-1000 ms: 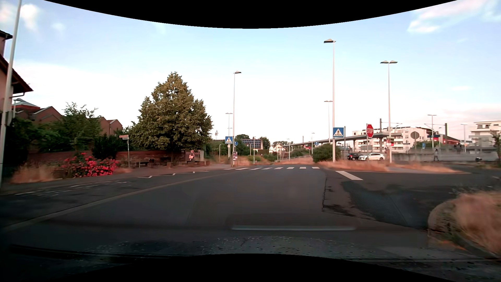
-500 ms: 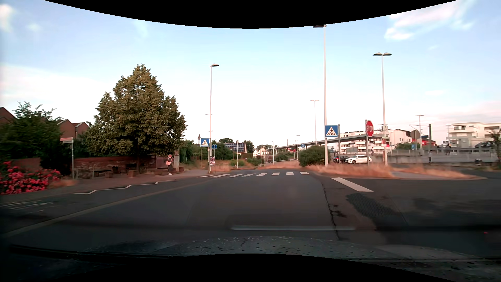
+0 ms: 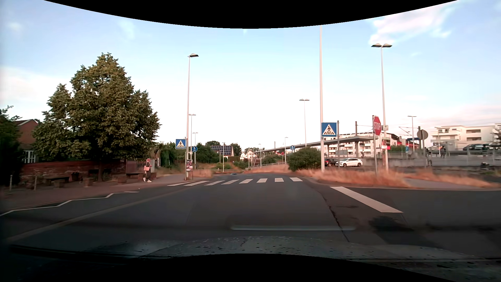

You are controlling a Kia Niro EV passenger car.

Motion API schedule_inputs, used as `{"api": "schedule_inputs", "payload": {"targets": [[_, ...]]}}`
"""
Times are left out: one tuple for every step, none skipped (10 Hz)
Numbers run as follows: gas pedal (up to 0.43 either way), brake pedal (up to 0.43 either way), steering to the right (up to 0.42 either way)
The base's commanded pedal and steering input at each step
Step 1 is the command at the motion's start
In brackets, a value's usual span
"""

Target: Follow the waypoints while adhering to traffic rules and regulations

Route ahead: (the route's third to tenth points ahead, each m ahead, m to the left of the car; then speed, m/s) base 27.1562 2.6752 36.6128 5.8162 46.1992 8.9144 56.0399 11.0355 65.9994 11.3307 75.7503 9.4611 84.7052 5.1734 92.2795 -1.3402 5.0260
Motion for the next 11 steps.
{"api": "schedule_inputs", "payload": {"targets": [[0.0, 0.177, 0.066], [0.0, 0.183, 0.058], [0.0, 0.183, 0.049], [0.0, 0.183, 0.043], [0.0, 0.183, 0.039], [0.0, 0.189, 0.034], [0.0, 0.183, 0.03], [0.0, 0.183, 0.025], [0.0, 0.183, 0.02], [0.0, 0.183, 0.016], [0.0, 0.183, 0.014]]}}
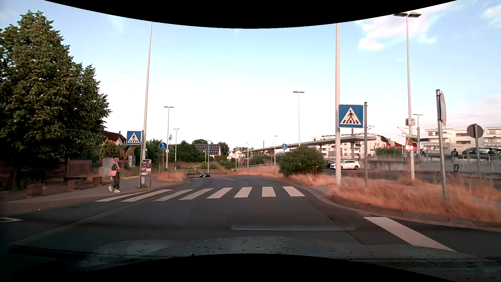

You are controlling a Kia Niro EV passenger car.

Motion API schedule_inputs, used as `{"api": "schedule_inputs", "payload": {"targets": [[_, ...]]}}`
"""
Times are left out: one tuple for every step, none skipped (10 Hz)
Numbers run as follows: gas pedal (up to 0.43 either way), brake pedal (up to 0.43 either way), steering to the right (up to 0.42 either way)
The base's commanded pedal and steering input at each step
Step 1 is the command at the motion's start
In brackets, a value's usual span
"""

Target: Follow the waypoints while adhering to traffic rules and regulations

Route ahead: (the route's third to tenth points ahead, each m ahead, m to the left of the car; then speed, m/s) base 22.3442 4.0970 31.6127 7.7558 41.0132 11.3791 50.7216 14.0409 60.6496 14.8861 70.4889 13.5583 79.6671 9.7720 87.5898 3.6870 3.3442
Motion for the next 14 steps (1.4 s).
{"api": "schedule_inputs", "payload": {"targets": [[0.0, 0.183, 0.013], [0.0, 0.183, 0.013], [0.0, 0.183, 0.013], [0.0, 0.183, 0.013], [0.0, 0.183, 0.013], [0.0, 0.183, 0.012], [0.0, 0.183, 0.011], [0.0, 0.183, 0.009], [0.0, 0.183, 0.008], [0.0, 0.183, 0.007], [0.0, 0.183, 0.006], [0.0, 0.183, 0.006], [0.0, 0.183, 0.005], [0.0, 0.183, 0.006]]}}
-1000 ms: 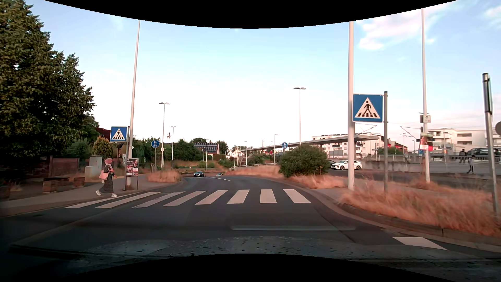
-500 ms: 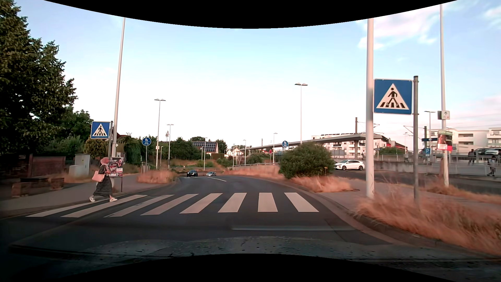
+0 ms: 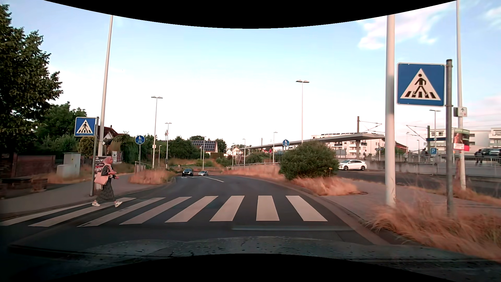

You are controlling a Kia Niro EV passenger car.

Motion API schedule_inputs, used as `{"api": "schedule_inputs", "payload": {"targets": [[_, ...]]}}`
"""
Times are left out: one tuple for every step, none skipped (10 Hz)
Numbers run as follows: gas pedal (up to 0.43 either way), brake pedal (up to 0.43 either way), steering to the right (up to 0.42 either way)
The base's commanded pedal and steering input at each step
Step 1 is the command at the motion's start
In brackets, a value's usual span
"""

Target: Follow the waypoints while adhering to traffic rules and regulations

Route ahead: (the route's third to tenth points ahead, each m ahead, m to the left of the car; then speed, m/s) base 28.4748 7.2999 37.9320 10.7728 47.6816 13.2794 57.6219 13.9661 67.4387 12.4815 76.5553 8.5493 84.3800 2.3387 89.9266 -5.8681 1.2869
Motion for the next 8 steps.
{"api": "schedule_inputs", "payload": {"targets": [[0.0, 0.183, 0.006], [0.0, 0.183, 0.005], [0.0, 0.183, 0.005], [0.0, 0.183, 0.005], [0.0, 0.183, 0.005], [0.0, 0.183, 0.005], [0.0, 0.177, 0.005], [0.0, 0.171, 0.005]]}}
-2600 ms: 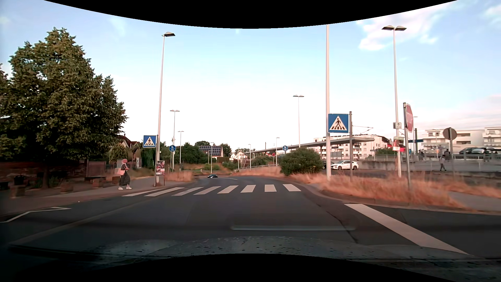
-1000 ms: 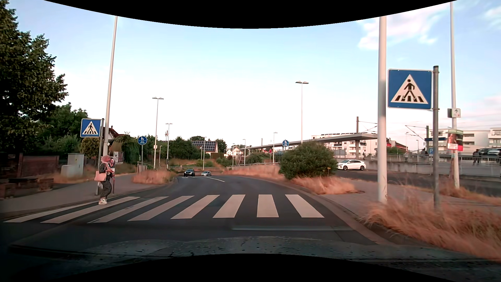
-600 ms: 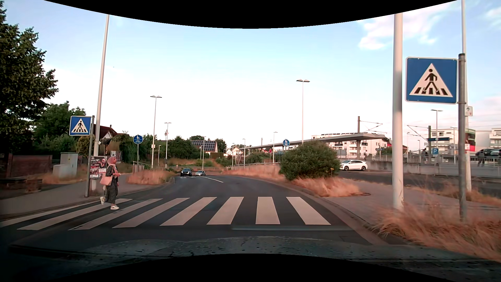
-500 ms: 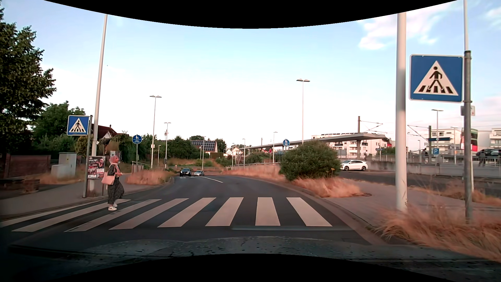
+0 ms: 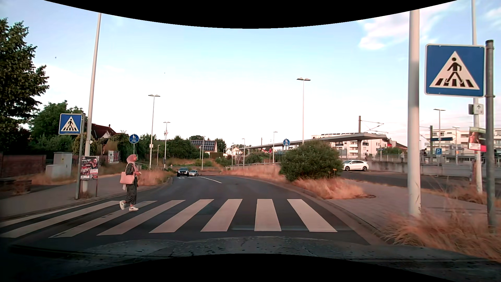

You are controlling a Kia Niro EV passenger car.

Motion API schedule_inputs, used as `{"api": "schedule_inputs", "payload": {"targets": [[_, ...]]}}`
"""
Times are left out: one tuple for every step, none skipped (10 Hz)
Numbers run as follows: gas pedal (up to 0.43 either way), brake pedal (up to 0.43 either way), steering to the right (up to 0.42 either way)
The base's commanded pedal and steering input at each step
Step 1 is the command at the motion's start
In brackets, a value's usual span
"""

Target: Follow the waypoints while adhering to traffic rules and regulations

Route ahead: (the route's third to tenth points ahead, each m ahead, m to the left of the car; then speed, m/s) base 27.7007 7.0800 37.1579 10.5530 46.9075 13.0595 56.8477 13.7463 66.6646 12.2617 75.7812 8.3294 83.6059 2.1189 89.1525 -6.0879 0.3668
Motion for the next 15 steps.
{"api": "schedule_inputs", "payload": {"targets": [[0.0, 0.171, 0.005], [0.0, 0.165, 0.005], [0.0, 0.159, 0.005], [0.0, 0.152, 0.005], [0.0, 0.14, 0.005], [0.0, 0.122, 0.005], [0.0, 0.098, 0.005], [0.0, 0.098, 0.005], [0.0, 0.104, 0.005], [0.0, 0.104, 0.005], [0.0, 0.11, 0.005], [0.0, 0.122, 0.005], [0.0, 0.122, 0.005], [0.0, 0.122, 0.005], [0.0, 0.122, 0.005]]}}
